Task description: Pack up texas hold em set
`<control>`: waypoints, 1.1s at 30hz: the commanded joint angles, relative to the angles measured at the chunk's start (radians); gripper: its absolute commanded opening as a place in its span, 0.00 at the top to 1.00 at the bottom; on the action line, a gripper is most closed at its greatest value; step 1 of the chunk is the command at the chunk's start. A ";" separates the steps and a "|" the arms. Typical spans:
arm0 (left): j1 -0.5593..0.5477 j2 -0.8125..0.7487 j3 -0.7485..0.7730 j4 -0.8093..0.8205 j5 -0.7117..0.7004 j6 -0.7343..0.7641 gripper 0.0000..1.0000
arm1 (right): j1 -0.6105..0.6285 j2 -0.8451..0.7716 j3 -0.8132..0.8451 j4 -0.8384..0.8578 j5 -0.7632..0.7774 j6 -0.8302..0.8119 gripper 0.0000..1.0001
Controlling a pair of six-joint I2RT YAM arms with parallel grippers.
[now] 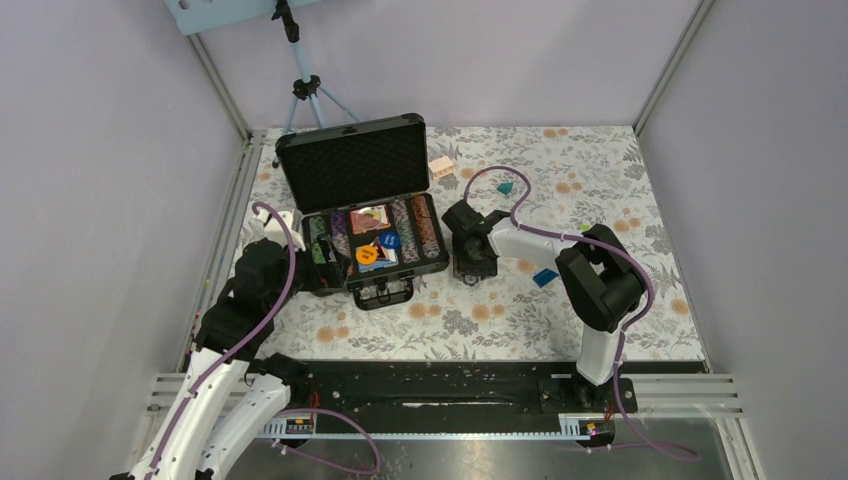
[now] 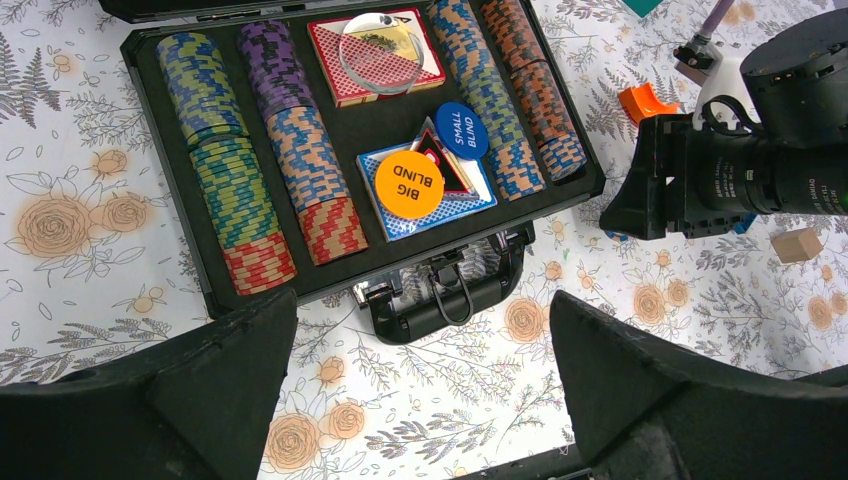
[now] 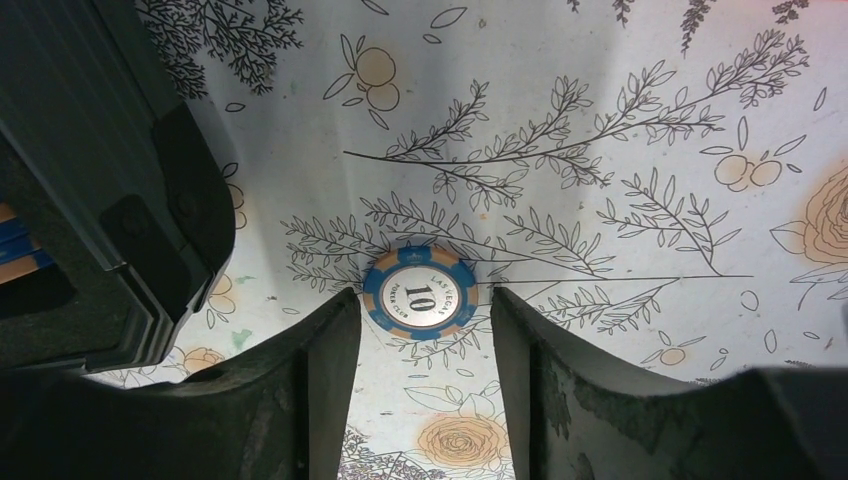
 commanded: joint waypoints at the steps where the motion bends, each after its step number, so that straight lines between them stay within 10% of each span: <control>1: 0.004 -0.005 0.001 0.041 -0.009 0.014 0.04 | 0.008 0.034 0.027 -0.052 0.039 0.006 0.43; 33: 0.004 -0.012 -0.001 0.042 -0.008 0.015 0.04 | 0.010 -0.015 -0.026 -0.002 0.048 -0.024 0.52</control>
